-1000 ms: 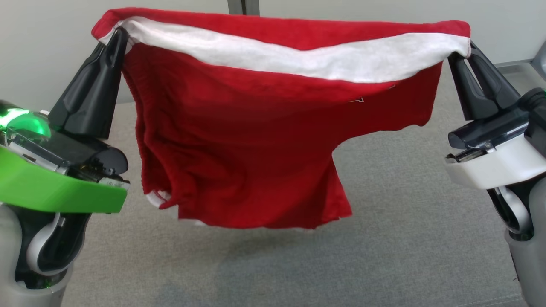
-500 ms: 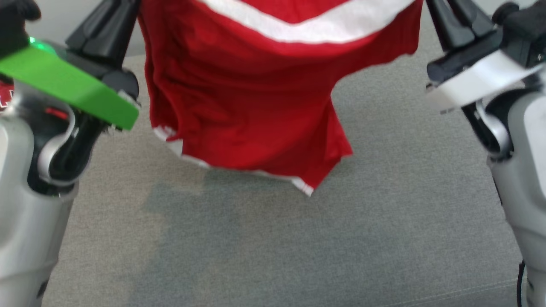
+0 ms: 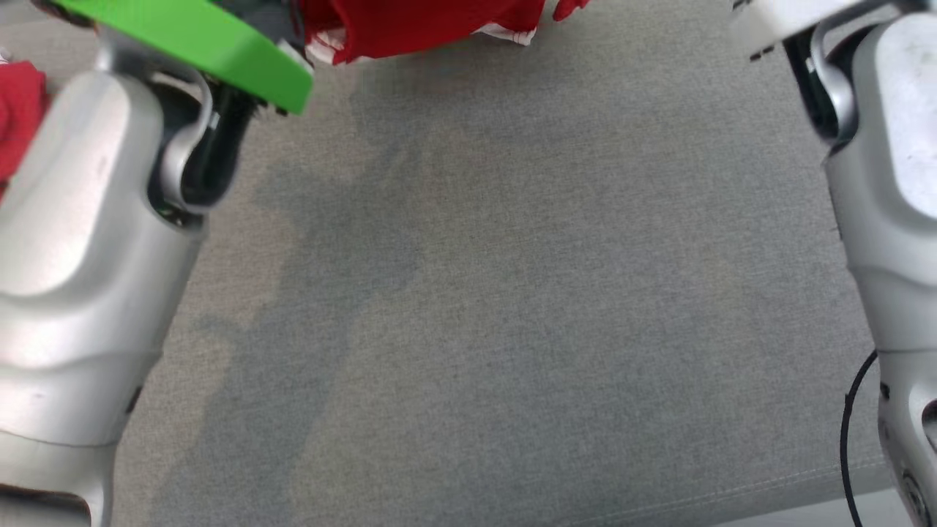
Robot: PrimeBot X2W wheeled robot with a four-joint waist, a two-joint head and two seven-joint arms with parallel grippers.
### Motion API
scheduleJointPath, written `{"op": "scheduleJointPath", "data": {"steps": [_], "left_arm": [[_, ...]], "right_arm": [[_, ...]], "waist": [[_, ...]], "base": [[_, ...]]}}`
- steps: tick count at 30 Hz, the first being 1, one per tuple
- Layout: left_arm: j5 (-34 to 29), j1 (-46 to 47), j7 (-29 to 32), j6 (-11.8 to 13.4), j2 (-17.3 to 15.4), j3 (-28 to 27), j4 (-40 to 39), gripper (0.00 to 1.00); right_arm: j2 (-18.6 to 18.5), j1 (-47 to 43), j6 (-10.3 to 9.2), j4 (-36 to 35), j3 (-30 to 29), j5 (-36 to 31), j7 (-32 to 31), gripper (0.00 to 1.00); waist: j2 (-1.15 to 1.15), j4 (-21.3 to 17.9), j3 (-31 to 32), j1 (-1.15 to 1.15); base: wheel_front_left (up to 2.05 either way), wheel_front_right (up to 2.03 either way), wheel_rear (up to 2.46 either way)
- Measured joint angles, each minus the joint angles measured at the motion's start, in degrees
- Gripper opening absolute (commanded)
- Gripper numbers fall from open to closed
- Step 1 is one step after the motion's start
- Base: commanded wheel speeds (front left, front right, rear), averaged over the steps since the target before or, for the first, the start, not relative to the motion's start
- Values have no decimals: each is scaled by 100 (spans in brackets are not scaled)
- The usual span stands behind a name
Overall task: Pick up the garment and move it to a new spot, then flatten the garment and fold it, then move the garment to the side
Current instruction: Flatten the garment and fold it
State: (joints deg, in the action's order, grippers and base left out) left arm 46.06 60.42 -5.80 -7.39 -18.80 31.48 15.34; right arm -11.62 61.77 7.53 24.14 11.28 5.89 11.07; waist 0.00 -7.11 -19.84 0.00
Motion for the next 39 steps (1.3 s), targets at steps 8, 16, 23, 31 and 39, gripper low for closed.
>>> {"op": "scheduleJointPath", "data": {"steps": [8, 16, 23, 31, 39], "left_arm": [[646, -1022, -805, 0, -225, 875, -90, 0], [777, -2202, -916, 0, -460, 1196, -798, 0], [649, -3499, -924, 1, -445, 1112, -1537, 0], [516, -4806, -924, 258, -546, 955, -2230, 0], [791, -5437, -933, 383, -443, 972, -2373, 0]], "right_arm": [[-35, -1170, 0, -36, 93, 222, 298, 0], [-110, -2796, 0, -1154, -116, 382, 331, 0], [-24, -4415, 0, -2298, -595, 337, -98, 0], [361, -5899, 0, -3554, -840, 301, -635, 0], [501, -6406, 0, -4024, -1147, 243, -911, 0]], "waist": [[0, 49, -26, 0], [0, 71, 225, 0], [0, 66, 609, 0], [0, 14, 1110, 0], [0, 119, 1234, 0]], "base": [[0, 0, 0], [0, 0, 0], [0, 0, 0], [0, 0, 0], [0, 0, 0]]}}
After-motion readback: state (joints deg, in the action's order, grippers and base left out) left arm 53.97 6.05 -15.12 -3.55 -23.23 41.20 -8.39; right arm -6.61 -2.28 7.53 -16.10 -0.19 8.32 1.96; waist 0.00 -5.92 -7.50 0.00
